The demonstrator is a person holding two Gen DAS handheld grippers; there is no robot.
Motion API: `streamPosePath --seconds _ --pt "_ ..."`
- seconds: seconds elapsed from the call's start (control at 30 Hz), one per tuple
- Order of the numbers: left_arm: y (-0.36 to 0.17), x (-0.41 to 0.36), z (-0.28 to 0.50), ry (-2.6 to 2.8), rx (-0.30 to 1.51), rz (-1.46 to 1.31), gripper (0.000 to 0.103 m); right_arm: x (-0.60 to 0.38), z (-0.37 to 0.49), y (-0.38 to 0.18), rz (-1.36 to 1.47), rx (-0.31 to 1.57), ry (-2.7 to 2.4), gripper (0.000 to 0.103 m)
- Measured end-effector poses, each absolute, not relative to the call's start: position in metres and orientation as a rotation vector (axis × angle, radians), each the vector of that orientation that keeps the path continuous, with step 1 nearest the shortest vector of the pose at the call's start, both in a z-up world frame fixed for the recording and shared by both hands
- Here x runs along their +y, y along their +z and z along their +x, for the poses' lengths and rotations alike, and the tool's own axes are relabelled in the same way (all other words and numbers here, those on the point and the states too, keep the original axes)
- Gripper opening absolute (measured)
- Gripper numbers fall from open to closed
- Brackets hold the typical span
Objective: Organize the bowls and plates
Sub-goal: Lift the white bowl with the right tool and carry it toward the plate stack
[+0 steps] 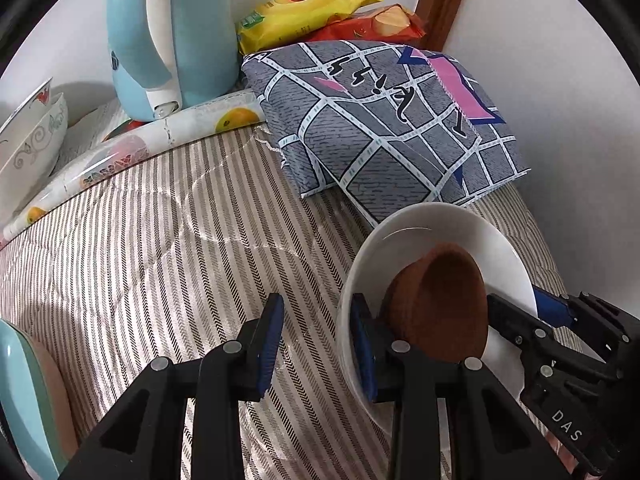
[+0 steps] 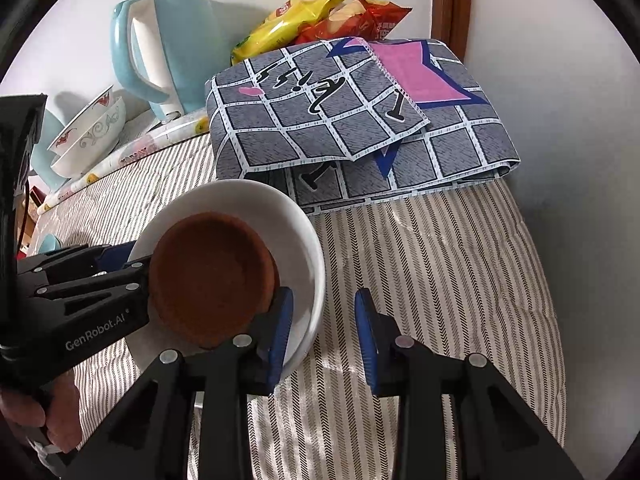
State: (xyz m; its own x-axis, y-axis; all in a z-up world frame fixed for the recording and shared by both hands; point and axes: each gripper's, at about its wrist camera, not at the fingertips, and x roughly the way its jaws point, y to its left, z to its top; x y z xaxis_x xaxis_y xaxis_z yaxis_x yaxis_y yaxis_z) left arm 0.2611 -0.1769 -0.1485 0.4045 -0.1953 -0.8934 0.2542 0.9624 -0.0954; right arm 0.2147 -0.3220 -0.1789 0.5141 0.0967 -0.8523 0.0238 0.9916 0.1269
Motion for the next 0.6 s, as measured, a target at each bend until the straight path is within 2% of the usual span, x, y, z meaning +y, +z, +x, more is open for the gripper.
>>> streamPosePath --seconds 0.27,0.33,0.5,0.6 --pt "-0.149 -0.175 0.262 -0.292 1.118 0.055 0.031 -0.319 0.22 -0.185 0.11 1.048 0.031 0.033" --pt "-0.149 -0.175 0.261 -0.298 1.115 0.05 0.028 -0.319 0.221 -0.186 0.119 1.047 0.033 0.033" --pt "-0.148 -0.18 0.258 -0.346 1.106 0.039 0.011 -0.316 0.219 -0.186 0.15 1.038 0.056 0.017" --pt "-0.147 -0.186 0.255 -0.337 1.085 0.071 0.01 -0.315 0.218 -0.186 0.148 1.031 0.054 0.015"
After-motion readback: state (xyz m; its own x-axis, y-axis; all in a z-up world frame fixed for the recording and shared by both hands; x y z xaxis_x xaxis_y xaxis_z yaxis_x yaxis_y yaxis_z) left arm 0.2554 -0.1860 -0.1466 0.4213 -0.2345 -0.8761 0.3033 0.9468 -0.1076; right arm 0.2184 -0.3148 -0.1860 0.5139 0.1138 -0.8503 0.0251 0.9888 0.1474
